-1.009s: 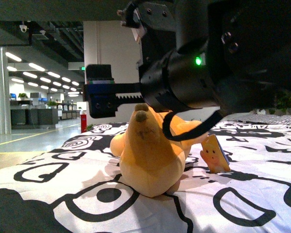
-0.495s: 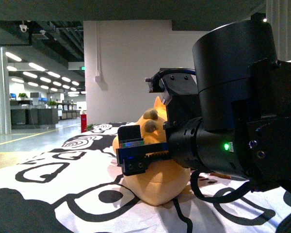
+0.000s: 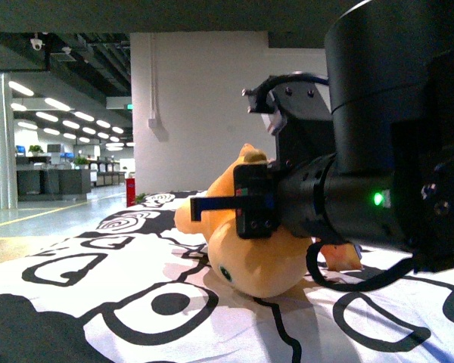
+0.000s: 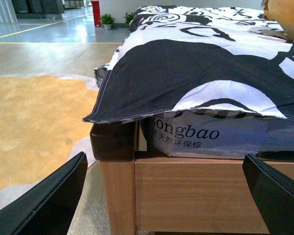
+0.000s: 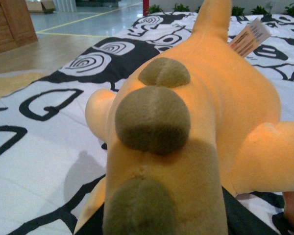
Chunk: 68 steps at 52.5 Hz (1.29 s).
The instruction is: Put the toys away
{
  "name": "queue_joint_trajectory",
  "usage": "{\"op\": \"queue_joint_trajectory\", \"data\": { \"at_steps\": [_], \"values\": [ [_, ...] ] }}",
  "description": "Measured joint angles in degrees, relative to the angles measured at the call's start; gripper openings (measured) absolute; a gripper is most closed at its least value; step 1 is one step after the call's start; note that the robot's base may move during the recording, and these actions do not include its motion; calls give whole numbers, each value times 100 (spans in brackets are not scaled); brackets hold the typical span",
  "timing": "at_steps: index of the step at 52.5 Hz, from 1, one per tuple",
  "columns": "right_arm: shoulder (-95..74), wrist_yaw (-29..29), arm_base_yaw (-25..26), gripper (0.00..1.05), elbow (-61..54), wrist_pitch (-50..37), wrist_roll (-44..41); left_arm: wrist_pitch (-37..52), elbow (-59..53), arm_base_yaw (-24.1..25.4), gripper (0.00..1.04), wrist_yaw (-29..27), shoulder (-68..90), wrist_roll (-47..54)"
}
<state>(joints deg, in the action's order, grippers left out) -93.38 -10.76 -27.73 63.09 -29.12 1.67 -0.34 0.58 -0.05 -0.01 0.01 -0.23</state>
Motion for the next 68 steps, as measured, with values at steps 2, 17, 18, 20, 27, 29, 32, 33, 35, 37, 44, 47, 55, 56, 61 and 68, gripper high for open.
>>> {"op": "queue_joint_trajectory", "data": {
  "at_steps": [2,17,18,20,27,29,32,33,35,37,44,47,55,56,61,68],
  "values": [
    [92,92,68,19,92,70,26,0,0,0,98,0,0,-2],
    [772,1005,1016,8,1008,748,293,0,0,0,98,0,0,0],
    [824,1108,1102,8,1054,820,317,0,0,0,98,0,0,0],
    [925,1261,1248,8,1091,925,354,0,0,0,98,0,0,0],
    [1497,2277,1847,8,927,1073,535,0,0,0,98,0,0,0],
    [1823,2636,2090,8,702,1036,601,0,0,0,98,0,0,-2],
    [2282,3042,2398,8,328,901,702,0,0,0,98,2,0,0],
    [2444,3171,2503,8,181,841,739,0,0,0,98,0,0,-2],
    [2868,3482,2761,7,-229,660,868,0,0,0,98,0,0,-2],
    [3296,3744,3003,7,-695,468,949,0,0,0,98,2,0,0],
    [4360,4181,3504,7,-1980,24,1139,0,0,0,98,2,0,0],
    [4776,4260,3681,7,-2511,-98,1252,0,0,0,98,2,0,0],
    [6203,4089,4002,7,-4236,42,1357,0,0,0,98,2,0,0],
    [6356,4079,4002,7,-4385,129,1357,0,0,0,98,2,0,0],
    [7123,3912,3912,7,-4935,643,1349,0,0,0,98,0,0,0],
    [8295,2900,2953,7,-5541,1075,839,0,0,0,98,0,0,-2]
  ]
}}
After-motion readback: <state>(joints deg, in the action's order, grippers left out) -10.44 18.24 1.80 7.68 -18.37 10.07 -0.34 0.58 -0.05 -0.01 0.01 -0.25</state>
